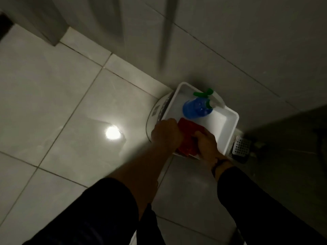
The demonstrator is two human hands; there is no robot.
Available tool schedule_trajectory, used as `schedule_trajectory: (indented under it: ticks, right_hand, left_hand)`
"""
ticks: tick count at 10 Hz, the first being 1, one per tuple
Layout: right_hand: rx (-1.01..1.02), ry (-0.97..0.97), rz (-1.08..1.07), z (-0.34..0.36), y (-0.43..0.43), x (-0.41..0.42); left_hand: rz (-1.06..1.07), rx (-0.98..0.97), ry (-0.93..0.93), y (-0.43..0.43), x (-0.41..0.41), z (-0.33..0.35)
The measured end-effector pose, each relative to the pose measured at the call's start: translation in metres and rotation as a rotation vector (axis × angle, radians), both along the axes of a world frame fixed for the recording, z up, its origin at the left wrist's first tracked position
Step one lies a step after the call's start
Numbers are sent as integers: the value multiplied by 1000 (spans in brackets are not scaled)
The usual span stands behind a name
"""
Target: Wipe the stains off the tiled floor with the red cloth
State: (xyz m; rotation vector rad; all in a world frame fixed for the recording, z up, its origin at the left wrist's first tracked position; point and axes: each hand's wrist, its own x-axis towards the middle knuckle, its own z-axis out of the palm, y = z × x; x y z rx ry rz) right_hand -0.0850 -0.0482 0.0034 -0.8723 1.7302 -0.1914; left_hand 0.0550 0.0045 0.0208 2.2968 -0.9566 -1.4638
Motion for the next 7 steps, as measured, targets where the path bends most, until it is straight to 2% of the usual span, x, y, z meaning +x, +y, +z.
schedule_trajectory:
  ticks: [1, 3, 5, 6, 7]
  right_hand:
    - [11, 39, 51, -24, -12, -5]
    - [-31, 250, 65, -70, -22, -11]
    - [-155, 426, 127, -70, -17, -14]
    - [-171, 404, 68, -51, -7, -8]
    - [-275, 266, -67, 17, 35, 8]
  left_hand:
    - [-65, 23, -101, -15, -6, -14]
    - [-195, 66, -277, -36, -20, -42]
    - [-223, 9, -284, -35, -34, -30]
    - [-226, -76, -329, -19, -30, -13]
    - [-140, -118, -340, 43, -25, 32]
